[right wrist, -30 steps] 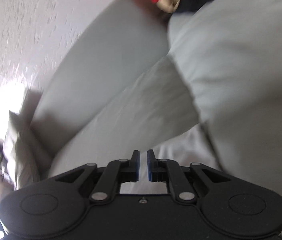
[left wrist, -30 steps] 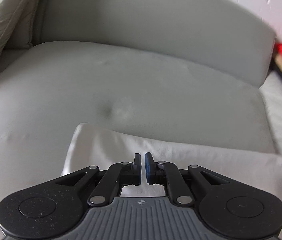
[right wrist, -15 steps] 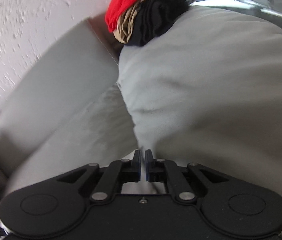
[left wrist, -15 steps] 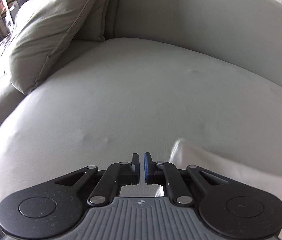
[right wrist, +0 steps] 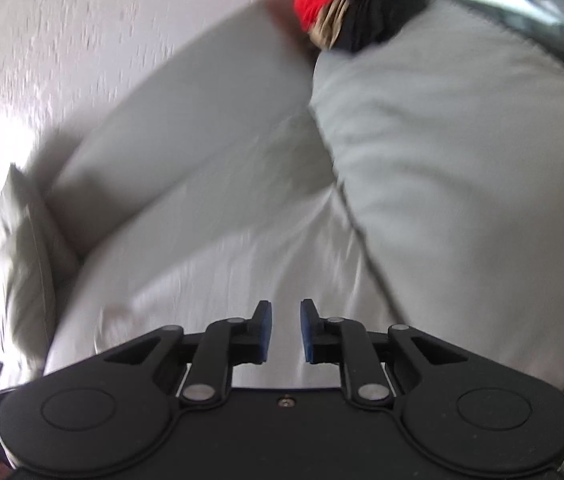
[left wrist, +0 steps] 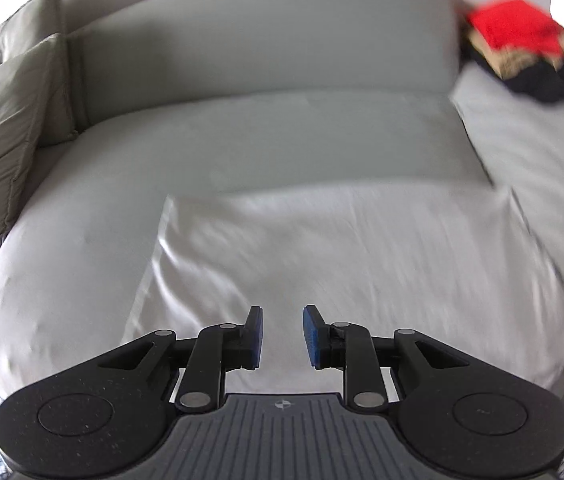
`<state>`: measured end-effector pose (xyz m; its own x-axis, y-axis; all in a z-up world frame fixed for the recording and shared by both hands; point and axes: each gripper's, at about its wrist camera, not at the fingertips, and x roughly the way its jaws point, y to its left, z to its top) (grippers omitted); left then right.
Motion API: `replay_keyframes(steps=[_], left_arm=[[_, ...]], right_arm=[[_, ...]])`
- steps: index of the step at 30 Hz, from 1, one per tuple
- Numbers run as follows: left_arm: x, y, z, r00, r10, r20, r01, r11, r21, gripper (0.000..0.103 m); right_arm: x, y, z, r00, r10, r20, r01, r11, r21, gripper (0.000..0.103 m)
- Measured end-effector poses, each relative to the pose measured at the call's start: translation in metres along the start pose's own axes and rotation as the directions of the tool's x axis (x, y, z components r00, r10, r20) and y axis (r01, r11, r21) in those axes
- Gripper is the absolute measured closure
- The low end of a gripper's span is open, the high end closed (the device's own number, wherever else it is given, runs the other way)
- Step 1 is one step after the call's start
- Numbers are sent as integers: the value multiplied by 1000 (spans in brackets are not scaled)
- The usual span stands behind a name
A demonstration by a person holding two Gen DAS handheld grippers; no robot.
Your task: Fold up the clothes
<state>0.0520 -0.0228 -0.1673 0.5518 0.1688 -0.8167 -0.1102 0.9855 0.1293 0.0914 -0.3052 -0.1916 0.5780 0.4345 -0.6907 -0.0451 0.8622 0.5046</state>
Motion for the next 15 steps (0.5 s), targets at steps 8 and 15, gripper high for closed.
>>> replay_keyframes(steps=[8,15], left_arm=[[36,-32,-35,1000,-2,-24,2,1000,-12,79],[26,-25,-49,1000,3,0,-3,999,-34,78]], right_arm=[[40,5,-19,998,5,-59,-7,1000,-27,87],[20,-49,-29,975,-223,-3,222,969,112,103]])
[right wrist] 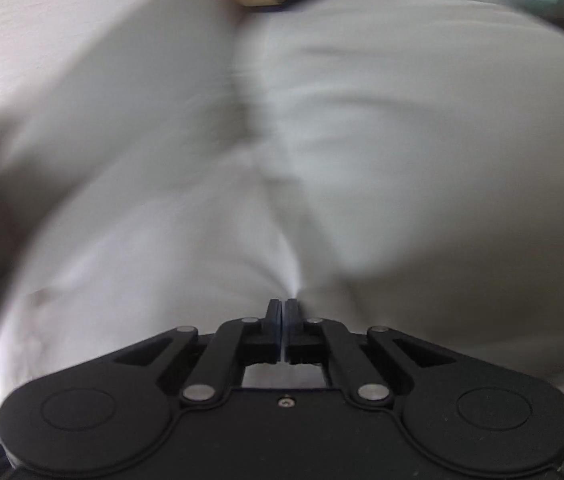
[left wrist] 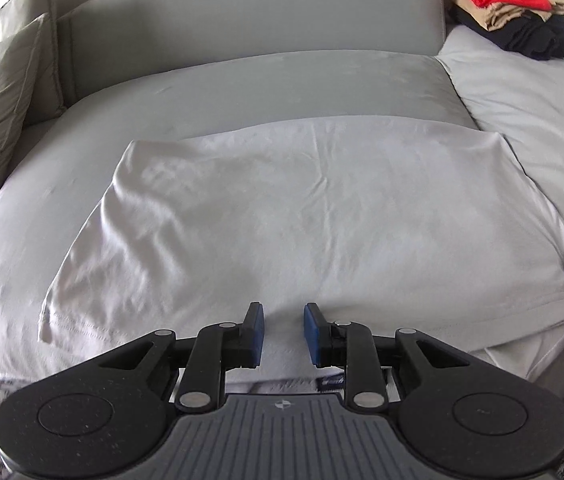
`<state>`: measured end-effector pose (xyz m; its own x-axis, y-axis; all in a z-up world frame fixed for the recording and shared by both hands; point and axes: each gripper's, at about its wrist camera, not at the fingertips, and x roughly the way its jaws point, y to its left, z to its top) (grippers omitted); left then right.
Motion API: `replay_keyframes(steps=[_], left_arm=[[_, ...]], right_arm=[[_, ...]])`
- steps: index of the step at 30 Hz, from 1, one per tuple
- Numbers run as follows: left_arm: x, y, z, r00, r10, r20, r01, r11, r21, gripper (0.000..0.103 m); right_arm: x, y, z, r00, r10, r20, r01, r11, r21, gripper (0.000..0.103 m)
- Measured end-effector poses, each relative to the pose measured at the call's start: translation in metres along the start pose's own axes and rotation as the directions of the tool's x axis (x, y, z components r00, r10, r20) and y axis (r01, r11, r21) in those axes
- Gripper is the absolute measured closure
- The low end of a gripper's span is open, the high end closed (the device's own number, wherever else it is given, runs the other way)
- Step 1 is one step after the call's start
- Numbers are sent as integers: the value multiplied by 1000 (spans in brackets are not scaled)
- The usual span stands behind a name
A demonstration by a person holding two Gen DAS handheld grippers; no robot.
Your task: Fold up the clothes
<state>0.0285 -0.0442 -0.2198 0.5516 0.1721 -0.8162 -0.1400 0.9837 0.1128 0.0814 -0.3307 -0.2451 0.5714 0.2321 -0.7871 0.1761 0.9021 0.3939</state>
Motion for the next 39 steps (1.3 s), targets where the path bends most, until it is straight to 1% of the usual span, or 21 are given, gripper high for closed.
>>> replay_keyframes(steps=[2,4,6,9,13,15,18,20,21,22,23,25,26,27,30,31,33,34,36,38,39], left_arm=[[-3,-1,-3,1000,6,9,-6,1000,8,78],[-6,-1,-5,1000,6,13,-6,1000,5,78],[-7,1,-5,1000,-1,15,1,1000,-7,78],[-6,5,-5,1000,-12,15,12,1000,-25,78],[-8,2,-6,1000,-10,17,10,1000,-23,78],[-8,2,-6,1000,-4,20,5,1000,-19,78],[-7,1,-5,1000,2,21,-2,1000,-11,78],[-6,1,-5,1000,5,20,-5,1000,-8,78],[-6,1,-5,1000,6,20,-5,1000,-8,78],[-7,1,-5,1000,6,19,-6,1000,-10,78],[-6,1,-5,1000,6,20,-6,1000,-11,78],[-6,2,-5,1000,5,21,-5,1000,-13,77],[-5,2,-5,1000,5,22,-4,1000,-14,77],[-5,2,-5,1000,5,23,-4,1000,-13,77],[-8,0,-6,999,13,30,-13,1000,1,77],[-11,-1,-7,999,28,39,-28,1000,4,77],[-20,-6,-9,996,50,70,-51,999,16,81],[-25,-9,-10,994,52,94,-55,998,27,80],[-29,-16,-11,993,36,108,-42,998,47,79],[-24,-21,-11,997,31,73,-35,999,42,76],[-20,-22,-13,997,41,66,-43,998,38,76]], right_arm=[[-6,-6,0,1000,24,5,-24,999,30,103],[-15,-7,-4,998,34,53,-34,999,13,96],[-22,-10,-8,991,93,99,-95,995,15,96],[-28,-10,-9,975,176,137,-178,984,3,96],[-23,-3,-8,963,235,136,-233,972,-25,96],[-15,2,-5,956,265,130,-264,964,-20,96],[-2,9,6,944,295,150,-298,954,0,96],[18,9,17,939,323,122,-330,943,38,95],[27,7,21,939,332,87,-338,939,68,94],[35,5,23,948,314,61,-318,944,91,94],[43,2,24,958,282,43,-285,952,109,101],[40,-5,24,984,147,98,-158,980,117,103],[37,-8,25,986,113,119,-128,984,127,103],[33,-11,25,986,100,133,-118,983,139,103],[17,-5,19,984,56,171,-71,994,84,103],[11,-3,16,982,73,176,-87,993,76,97],[-1,-2,9,974,137,178,-152,986,74,96],[-5,-1,4,969,177,171,-190,980,64,96],[-12,4,-6,958,248,145,-254,967,28,96],[-15,12,-15,954,275,117,-273,961,-28,96],[-15,16,-18,954,280,108,-276,960,-55,96]])
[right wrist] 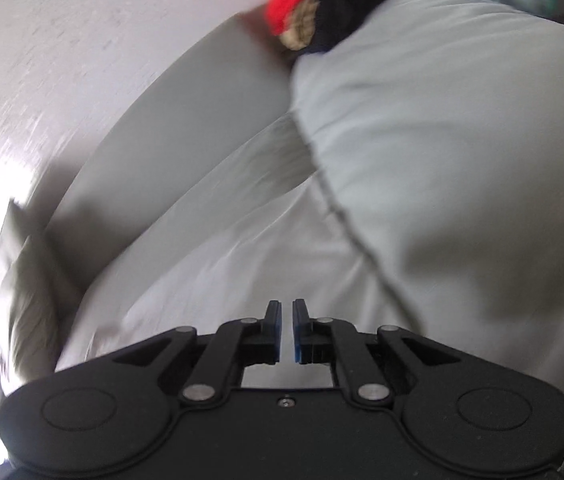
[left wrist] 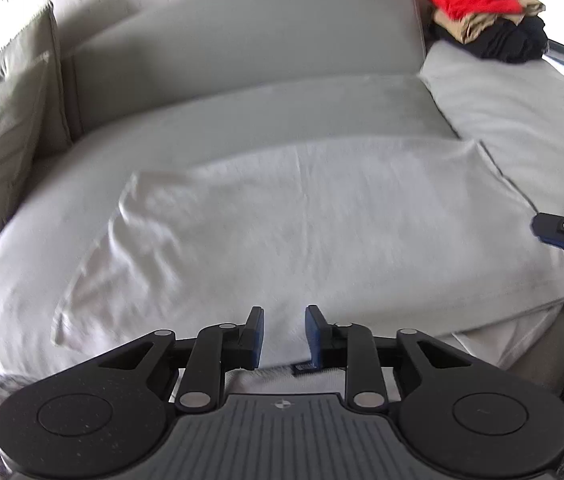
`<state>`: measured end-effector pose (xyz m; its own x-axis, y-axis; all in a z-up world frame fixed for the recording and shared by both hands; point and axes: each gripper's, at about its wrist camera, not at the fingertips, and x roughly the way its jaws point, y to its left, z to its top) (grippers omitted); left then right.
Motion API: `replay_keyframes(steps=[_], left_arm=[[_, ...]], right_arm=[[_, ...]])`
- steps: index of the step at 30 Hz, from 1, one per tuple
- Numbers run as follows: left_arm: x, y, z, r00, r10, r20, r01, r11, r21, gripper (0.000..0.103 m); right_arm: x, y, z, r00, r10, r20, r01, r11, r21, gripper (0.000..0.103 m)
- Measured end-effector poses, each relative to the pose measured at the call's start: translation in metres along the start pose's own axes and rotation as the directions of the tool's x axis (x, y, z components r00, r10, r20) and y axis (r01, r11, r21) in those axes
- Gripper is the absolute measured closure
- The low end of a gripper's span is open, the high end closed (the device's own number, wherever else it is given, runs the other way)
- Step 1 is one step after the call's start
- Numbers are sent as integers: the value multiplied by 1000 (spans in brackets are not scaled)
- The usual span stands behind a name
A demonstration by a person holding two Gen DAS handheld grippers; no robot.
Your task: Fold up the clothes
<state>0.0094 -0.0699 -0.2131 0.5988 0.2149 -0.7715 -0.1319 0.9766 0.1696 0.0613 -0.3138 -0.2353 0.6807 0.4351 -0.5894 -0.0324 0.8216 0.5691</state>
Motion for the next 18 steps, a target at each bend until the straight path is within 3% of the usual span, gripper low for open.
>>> replay_keyframes(steps=[9,15,18], left_arm=[[0,-8,-6,999,42,-4,-41,999,19,75],[-11,-7,-11,998,34,-44,-33,999,20,75],[-23,-7,-13,998,-7,-69,8,1000,24,75]], right_arm=[[8,26,-14,992,-87,-97,72,986,-149,96],[-15,20,-21,984,-92,-150,76,991,-110,96],[-33,15,-24,982,-53,-179,45,998,-50,86]])
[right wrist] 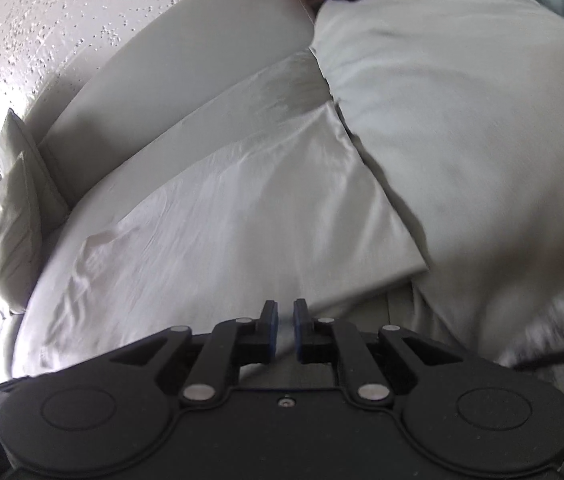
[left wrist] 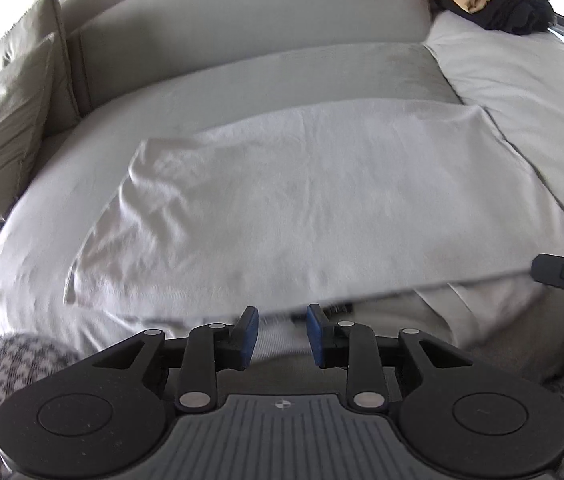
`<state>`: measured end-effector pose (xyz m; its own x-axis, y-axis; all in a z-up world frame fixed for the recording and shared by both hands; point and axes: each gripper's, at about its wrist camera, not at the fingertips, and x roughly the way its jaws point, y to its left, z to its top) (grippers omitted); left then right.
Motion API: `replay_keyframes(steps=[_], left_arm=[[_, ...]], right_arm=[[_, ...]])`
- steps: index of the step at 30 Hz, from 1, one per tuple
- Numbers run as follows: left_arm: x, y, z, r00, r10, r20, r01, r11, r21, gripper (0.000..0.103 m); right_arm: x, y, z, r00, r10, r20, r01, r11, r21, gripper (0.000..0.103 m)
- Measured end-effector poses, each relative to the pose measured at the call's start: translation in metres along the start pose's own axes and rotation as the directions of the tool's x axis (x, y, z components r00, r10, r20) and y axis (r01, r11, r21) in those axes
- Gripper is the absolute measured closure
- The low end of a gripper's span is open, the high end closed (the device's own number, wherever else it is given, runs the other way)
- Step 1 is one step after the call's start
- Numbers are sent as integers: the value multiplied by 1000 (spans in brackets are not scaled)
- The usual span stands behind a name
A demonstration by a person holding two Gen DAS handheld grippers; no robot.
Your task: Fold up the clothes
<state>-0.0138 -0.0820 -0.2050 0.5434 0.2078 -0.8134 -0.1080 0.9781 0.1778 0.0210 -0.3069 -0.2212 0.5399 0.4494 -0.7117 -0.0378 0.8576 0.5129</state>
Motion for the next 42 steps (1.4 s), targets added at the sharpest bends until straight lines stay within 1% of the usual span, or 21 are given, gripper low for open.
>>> replay_keyframes(steps=[2,4,6,8,10,12,14,15,17,19,23,25,29,31,34,36,37,39,40,41,42], left_arm=[[-8,3,-1,999,-36,13,36,999,1,74],[-16,15,4,998,-54,41,56,997,-49,74],[-18,32,10,995,-75,64,82,990,-111,73],[-14,46,15,995,-80,65,89,982,-164,74],[-6,56,19,997,-72,40,78,977,-197,75],[1,59,21,997,-76,20,79,974,-212,76],[8,60,22,997,-83,1,81,971,-226,76],[12,61,23,996,-86,-8,82,969,-232,76],[15,61,23,995,-96,-25,88,967,-237,76],[16,60,22,994,-106,-32,95,968,-233,76],[17,56,21,993,-115,-32,105,971,-213,76],[17,55,21,992,-125,-35,115,971,-209,76],[17,52,23,989,-141,-37,131,971,-199,75],[17,54,25,988,-149,-37,138,969,-203,75],[16,61,30,983,-174,-49,160,964,-213,75],[14,72,39,978,-199,-62,182,961,-209,75],[13,78,44,978,-199,-62,184,963,-199,75],[16,91,55,982,-173,-74,160,975,-156,75],[21,97,61,984,-153,-95,140,981,-135,75],[28,103,65,983,-141,-119,128,986,-108,78],[36,109,69,981,-129,-143,119,990,-79,79]], right_arm=[[-8,-5,0,999,41,18,-42,998,46,79],[-19,-13,2,994,84,66,-92,988,127,61],[-26,-24,5,987,115,109,-137,964,228,48],[-28,-33,5,981,144,132,-179,936,304,47],[-24,-41,2,979,164,119,-197,911,361,48],[-17,-47,-4,981,175,90,-196,886,421,49],[-9,-53,-10,982,177,71,-189,862,470,53],[-6,-55,-11,983,167,71,-180,853,490,58],[2,-61,-10,988,130,86,-156,844,513,59],[10,-69,-8,990,101,103,-141,826,545,64],[21,-76,-8,986,101,132,-160,800,579,65],[26,-81,-7,980,112,166,-189,787,588,65],[46,-90,-1,964,127,235,-241,794,559,66],[51,-95,2,958,132,256,-258,787,560,66],[46,-93,1,957,136,258,-264,775,573,67],[38,-87,-2,953,162,256,-286,763,579,67],[34,-84,-4,949,181,257,-301,761,574,68],[36,-79,-4,951,189,245,-298,772,561,69],[39,-79,-3,953,181,241,-289,778,557,73],[43,-79,-3,956,174,238,-280,784,554,78],[47,-82,-2,957,167,238,-276,778,564,87]])
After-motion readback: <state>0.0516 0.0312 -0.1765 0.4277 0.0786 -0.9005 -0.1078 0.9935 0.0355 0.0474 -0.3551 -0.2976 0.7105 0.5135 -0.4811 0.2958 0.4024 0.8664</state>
